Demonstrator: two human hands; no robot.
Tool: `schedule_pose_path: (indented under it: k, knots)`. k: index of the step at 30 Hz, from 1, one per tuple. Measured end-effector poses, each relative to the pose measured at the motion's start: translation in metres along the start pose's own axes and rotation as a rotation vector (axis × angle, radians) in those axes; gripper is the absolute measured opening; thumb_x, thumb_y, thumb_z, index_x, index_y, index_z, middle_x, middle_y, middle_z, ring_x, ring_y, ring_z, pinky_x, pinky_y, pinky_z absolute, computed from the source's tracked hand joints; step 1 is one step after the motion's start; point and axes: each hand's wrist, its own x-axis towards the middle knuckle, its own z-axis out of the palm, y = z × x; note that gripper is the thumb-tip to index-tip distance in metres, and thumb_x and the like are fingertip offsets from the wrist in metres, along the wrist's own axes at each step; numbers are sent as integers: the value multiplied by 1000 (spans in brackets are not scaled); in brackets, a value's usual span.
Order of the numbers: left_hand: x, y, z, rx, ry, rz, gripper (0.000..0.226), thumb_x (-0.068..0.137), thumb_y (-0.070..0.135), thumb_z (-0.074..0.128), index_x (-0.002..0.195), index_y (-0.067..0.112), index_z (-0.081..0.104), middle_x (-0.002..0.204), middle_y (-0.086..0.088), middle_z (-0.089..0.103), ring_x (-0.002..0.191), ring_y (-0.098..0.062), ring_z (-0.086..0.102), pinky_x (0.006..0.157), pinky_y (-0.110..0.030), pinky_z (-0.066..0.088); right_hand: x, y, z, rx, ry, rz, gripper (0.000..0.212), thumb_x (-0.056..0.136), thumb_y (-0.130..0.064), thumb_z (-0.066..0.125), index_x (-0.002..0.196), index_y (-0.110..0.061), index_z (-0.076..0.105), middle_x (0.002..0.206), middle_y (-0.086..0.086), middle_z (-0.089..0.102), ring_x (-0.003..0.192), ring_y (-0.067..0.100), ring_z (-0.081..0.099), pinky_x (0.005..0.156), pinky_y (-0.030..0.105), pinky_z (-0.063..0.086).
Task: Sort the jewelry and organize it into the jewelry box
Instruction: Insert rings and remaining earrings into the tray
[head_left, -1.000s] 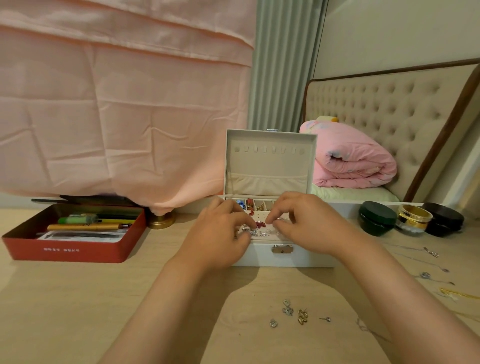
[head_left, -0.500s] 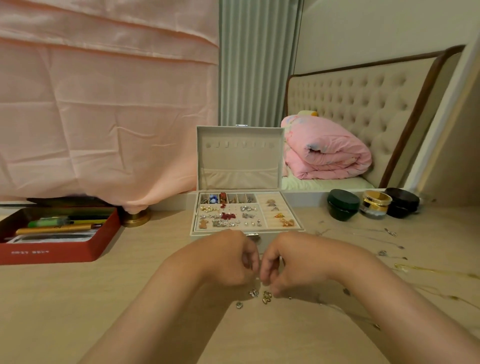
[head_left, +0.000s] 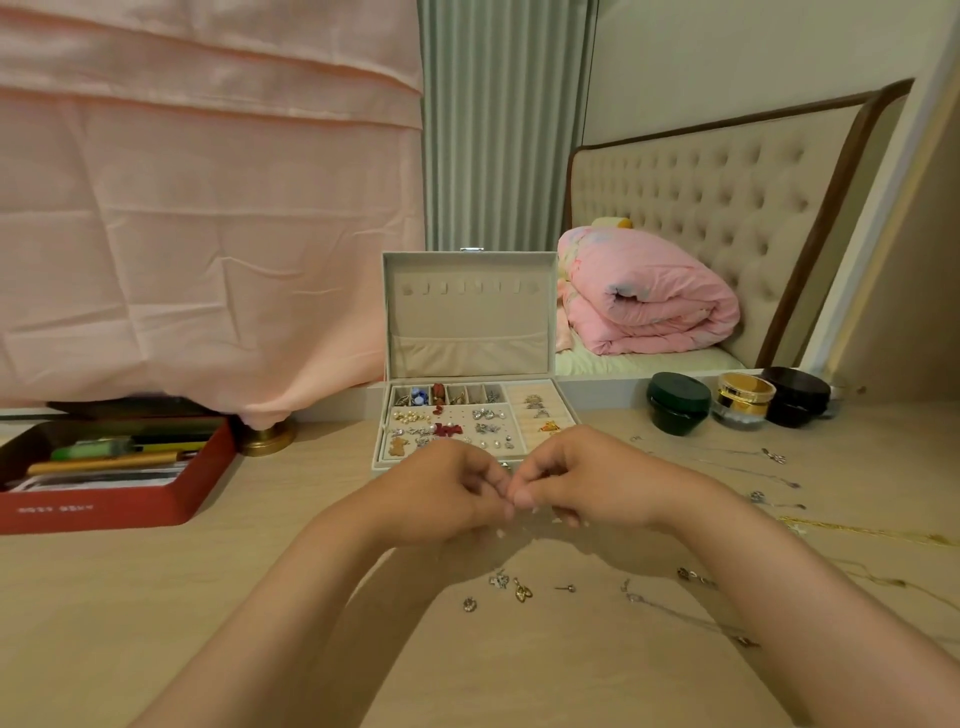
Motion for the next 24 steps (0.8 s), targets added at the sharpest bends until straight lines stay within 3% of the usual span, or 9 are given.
schedule_pose_path:
  k: [4, 9, 12, 18, 24]
  knots:
    - [-3, 1, -1, -317, 57, -24, 15, 94, 14, 67, 103, 5, 73, 93, -6, 78, 71, -17, 71, 49, -24, 49, 0, 1, -1, 257, 66, 75, 13, 99, -17, 62, 95, -18, 75, 72, -11, 68, 52, 7, 47, 43, 16, 34]
    - [-3, 0, 2, -487, 86, -51, 17, 95, 16, 64, 102, 2, 71, 94, -10, 77, 68, -18, 71, 47, -23, 47, 4, 2, 5, 453, 125, 108, 8, 97, -14, 64, 98, -15, 73, 74, -3, 68, 52, 10, 47, 40, 17, 27]
    - [-2, 0, 4, -530, 97, -51, 17, 96, 17, 63, 102, 3, 70, 92, -9, 76, 66, -18, 69, 45, -24, 45, 5, 2, 5, 470, 170, 107, 8, 94, -13, 68, 98, -13, 74, 69, 1, 67, 51, 11, 48, 38, 18, 26]
    - [-1, 1, 5, -557, 123, -51, 13, 95, 19, 65, 95, 7, 70, 92, -11, 76, 64, -20, 67, 45, -24, 44, 1, -3, -1, 443, 209, 96, 13, 94, -21, 69, 100, -13, 77, 87, 3, 75, 56, 13, 55, 42, 21, 29]
    - [-2, 1, 5, -493, 112, -49, 12, 95, 16, 66, 97, 6, 69, 92, -11, 77, 62, -19, 68, 47, -26, 47, 0, -4, -1, 309, 220, 100, 8, 88, -10, 76, 94, -14, 78, 57, -6, 64, 49, 10, 49, 41, 17, 32]
